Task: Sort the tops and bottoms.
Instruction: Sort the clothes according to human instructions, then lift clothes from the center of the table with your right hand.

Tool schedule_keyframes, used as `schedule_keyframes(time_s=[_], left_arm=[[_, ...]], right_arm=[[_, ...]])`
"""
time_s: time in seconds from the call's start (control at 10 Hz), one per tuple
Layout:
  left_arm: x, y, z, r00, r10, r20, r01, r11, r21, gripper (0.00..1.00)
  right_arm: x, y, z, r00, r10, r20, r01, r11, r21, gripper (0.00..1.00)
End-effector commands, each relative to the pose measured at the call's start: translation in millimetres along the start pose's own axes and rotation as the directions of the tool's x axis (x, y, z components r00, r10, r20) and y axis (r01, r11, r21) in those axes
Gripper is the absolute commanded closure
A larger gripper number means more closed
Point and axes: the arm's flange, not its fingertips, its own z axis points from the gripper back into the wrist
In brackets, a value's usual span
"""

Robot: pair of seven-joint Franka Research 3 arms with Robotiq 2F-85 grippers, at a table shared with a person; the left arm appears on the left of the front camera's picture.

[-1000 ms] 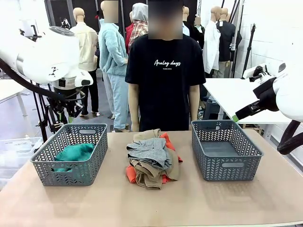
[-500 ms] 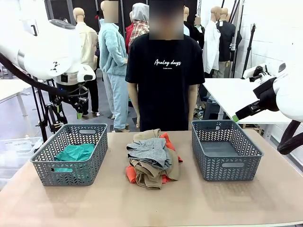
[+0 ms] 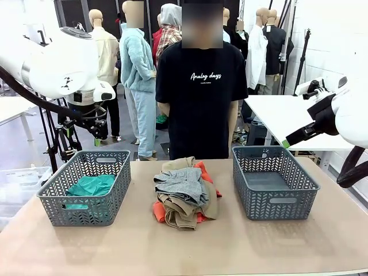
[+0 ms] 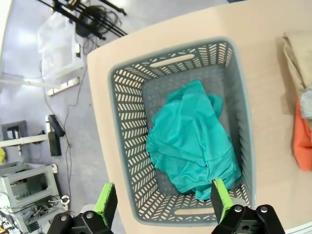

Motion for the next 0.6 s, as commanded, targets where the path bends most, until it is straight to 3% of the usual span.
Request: schedule_keyframes(time_s=[0.0, 0.5], left_arm=[[-1.0, 2.9, 1.7, 1.000, -0.003, 0.014, 0.003, 1.000, 0.012, 0.00], [-1.0, 2.9, 1.7, 1.000, -0.003, 0.014, 0.003, 1.000, 0.012, 0.00]], right_arm=[[-0.3, -1.5, -2.1, 1.000, 0.004, 0.010, -0.004, 1.000, 0.012, 0.00], [-0.3, -1.5, -2.1, 1.000, 0.004, 0.010, -0.004, 1.000, 0.012, 0.00]])
